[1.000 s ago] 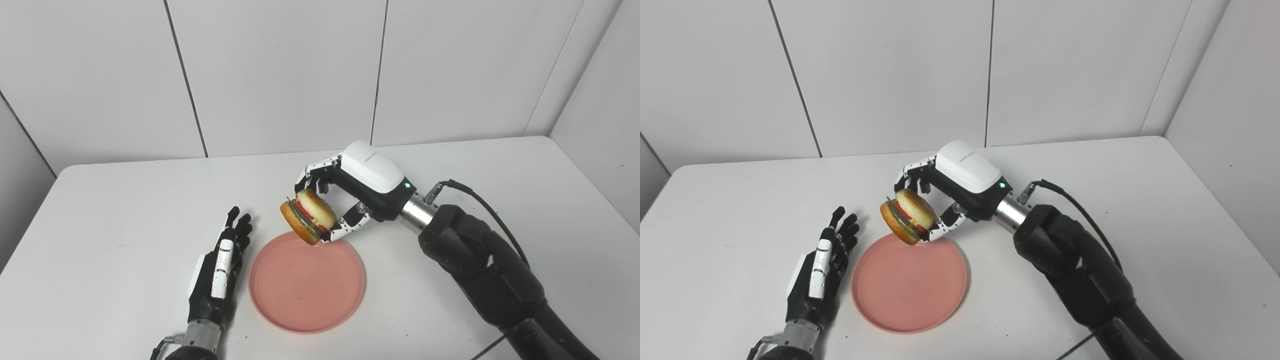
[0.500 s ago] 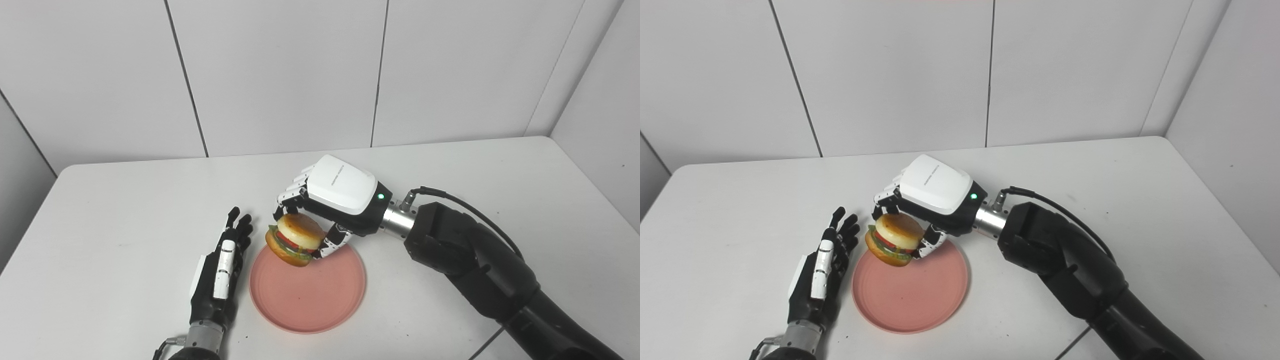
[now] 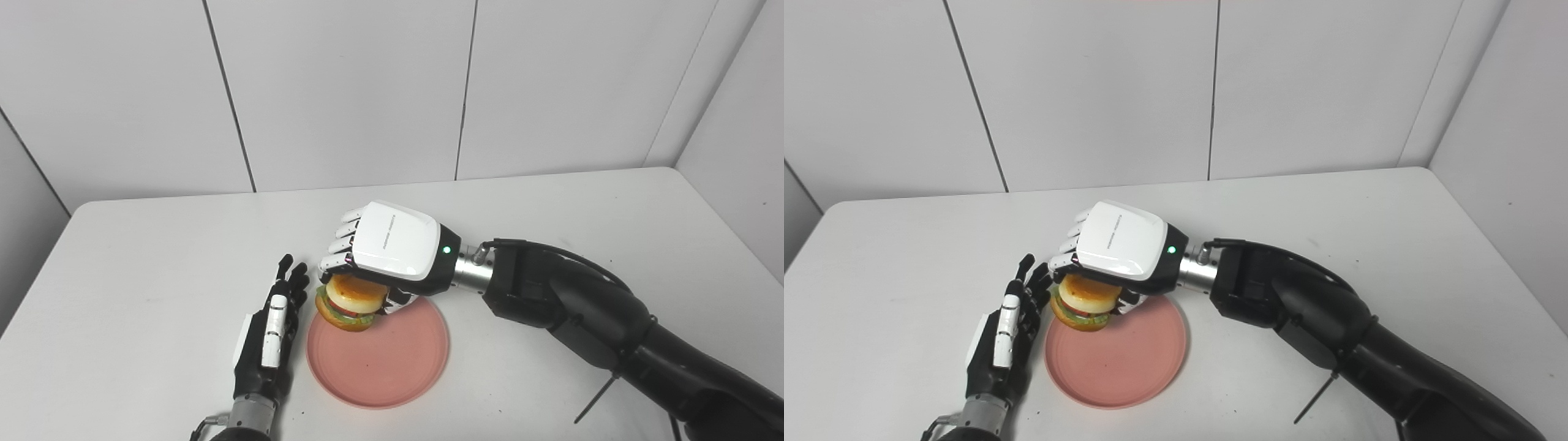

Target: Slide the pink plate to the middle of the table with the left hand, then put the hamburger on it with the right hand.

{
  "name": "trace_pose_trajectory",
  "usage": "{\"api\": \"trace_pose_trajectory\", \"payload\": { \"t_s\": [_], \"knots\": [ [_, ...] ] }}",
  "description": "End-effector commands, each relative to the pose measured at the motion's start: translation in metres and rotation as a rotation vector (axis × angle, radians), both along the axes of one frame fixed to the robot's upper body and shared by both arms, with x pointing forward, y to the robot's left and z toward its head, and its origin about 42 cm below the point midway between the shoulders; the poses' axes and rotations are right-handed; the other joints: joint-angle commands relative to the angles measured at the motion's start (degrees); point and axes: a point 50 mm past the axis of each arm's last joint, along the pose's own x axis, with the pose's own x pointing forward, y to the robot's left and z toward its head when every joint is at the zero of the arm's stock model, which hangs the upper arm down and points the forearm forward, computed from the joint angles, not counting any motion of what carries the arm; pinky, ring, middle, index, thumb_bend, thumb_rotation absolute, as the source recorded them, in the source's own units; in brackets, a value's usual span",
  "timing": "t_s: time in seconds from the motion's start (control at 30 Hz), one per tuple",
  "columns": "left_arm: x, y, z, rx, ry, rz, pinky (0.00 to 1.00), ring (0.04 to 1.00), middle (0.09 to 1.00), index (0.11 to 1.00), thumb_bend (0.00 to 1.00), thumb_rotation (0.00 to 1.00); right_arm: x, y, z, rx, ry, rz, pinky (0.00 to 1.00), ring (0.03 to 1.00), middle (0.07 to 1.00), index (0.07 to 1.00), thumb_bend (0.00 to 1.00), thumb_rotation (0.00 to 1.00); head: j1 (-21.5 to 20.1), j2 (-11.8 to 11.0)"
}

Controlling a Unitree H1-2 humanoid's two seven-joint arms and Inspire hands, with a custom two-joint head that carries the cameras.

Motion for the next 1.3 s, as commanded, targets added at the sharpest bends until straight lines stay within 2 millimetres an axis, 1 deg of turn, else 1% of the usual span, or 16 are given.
{"api": "trace_pose_trajectory", "payload": {
  "t_s": [0.0,0.2,0.3,0.33,0.47,0.53,0.63,0.8,0.87,1.0,1.13,1.27],
  "knots": [
    [-0.014,0.001,-0.028,-0.005,0.127,0.005,0.99,0.967,0.96,0.97,0.59,1.0,0.002,0.0,0.023,0.019,-0.072,0.044,0.47,0.427,0.457,0.511,0.53,0.01,0.0,0.2],
    [-0.015,0.002,-0.027,-0.01,0.127,0.001,1.0,0.973,0.964,0.971,0.59,1.0,0.001,0.001,0.024,-0.012,-0.087,0.059,0.48,0.428,0.454,0.513,0.53,0.0,-0.3,0.5],
    [-0.015,0.001,-0.027,-0.008,0.126,0.005,1.0,0.969,0.96,0.967,0.58,1.0,0.001,0.001,0.024,-0.033,-0.08,0.072,0.45,0.407,0.433,0.519,0.52,0.0,-0.1,0.6],
    [-0.015,0.001,-0.027,-0.001,0.123,0.005,0.99,0.968,0.96,0.967,0.58,1.0,0.001,0.001,0.023,-0.042,-0.082,0.076,0.43,0.392,0.425,0.521,0.52,0.0,-0.2,0.7],
    [-0.015,0.001,-0.027,-0.005,0.122,0.002,1.0,0.972,0.965,0.973,0.58,1.0,0.001,0.001,0.021,-0.076,-0.082,0.09,0.39,0.373,0.422,0.524,0.52,0.0,-0.1,0.7],
    [-0.015,0.001,-0.027,-0.009,0.121,0.0,1.0,0.974,0.967,0.976,0.58,1.0,0.001,0.001,0.02,-0.091,-0.082,0.092,0.41,0.384,0.428,0.527,0.52,0.0,-0.1,0.7],
    [-0.015,0.001,-0.027,-0.002,0.121,0.002,0.99,0.968,0.962,0.973,0.58,1.0,0.001,0.0,0.019,-0.104,-0.08,0.094,0.41,0.383,0.427,0.528,0.52,0.0,-0.1,0.7],
    [-0.016,0.001,-0.026,-0.01,0.12,0.002,1.0,0.973,0.967,0.98,0.57,1.0,0.0,0.001,0.018,-0.147,-0.073,0.102,0.49,0.453,0.467,0.504,0.53,0.0,-0.2,0.9],
    [-0.016,0.001,-0.026,-0.012,0.12,0.003,1.0,0.974,0.968,0.98,0.57,1.0,-0.001,0.001,0.017,-0.158,-0.074,0.106,0.51,0.463,0.478,0.491,0.53,0.0,-0.4,1.1],
    [-0.016,0.001,-0.026,-0.025,0.123,0.002,1.0,0.976,0.968,0.978,0.57,1.0,-0.002,0.004,0.016,-0.184,-0.082,0.115,0.52,0.476,0.491,0.476,0.53,0.0,-0.5,1.2],
    [-0.016,0.001,-0.026,-0.017,0.117,-0.002,1.0,0.977,0.971,0.976,0.57,1.0,-0.002,0.005,0.012,-0.207,-0.091,0.123,0.5,0.461,0.495,0.471,0.53,0.0,-0.6,1.1],
    [-0.017,0.001,-0.026,-0.013,0.115,-0.002,1.0,0.975,0.97,0.977,0.57,1.0,-0.002,0.006,0.01,-0.239,-0.104,0.128,0.52,0.48,0.506,0.461,0.53,0.0,-0.6,1.0]
  ]
}}
